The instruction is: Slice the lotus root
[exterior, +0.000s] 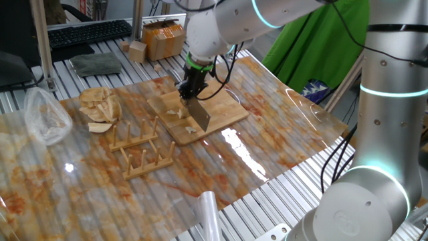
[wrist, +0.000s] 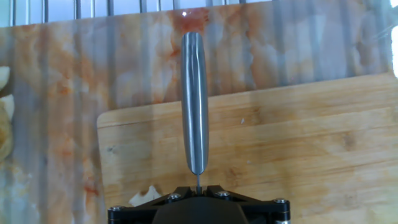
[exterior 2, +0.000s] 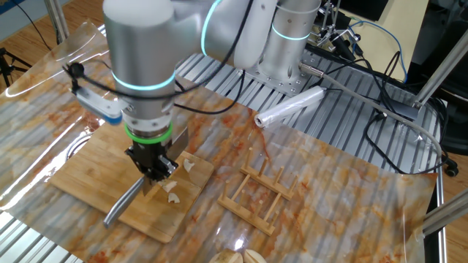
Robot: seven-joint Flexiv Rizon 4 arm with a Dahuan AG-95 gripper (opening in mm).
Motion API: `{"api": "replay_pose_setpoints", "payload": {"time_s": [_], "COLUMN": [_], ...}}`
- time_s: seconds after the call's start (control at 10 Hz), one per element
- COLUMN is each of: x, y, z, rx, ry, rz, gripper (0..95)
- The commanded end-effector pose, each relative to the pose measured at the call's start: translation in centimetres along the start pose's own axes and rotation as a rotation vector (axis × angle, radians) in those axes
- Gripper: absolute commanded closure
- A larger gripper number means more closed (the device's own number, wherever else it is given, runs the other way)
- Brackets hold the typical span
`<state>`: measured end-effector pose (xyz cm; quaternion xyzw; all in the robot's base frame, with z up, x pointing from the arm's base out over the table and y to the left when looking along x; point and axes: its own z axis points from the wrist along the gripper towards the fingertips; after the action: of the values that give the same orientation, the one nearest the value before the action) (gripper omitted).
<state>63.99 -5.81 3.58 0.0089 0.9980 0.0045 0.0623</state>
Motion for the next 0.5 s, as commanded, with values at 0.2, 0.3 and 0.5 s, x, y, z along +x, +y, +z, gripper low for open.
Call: {"api": "replay_pose_setpoints", "payload": {"time_s": [0.2,0.3,0.5], "x": [0.19,0.16,0.15], "y": [0.07,0.07,0.09], "z": [0.24,0.22,0.07], "rx": [-0.017,-0.018,-0.015], "ry": [-0.005,-0.003,0.013], "rz": [0.016,0.017,0.042], "gripper": [95.0,95.0,95.0]}}
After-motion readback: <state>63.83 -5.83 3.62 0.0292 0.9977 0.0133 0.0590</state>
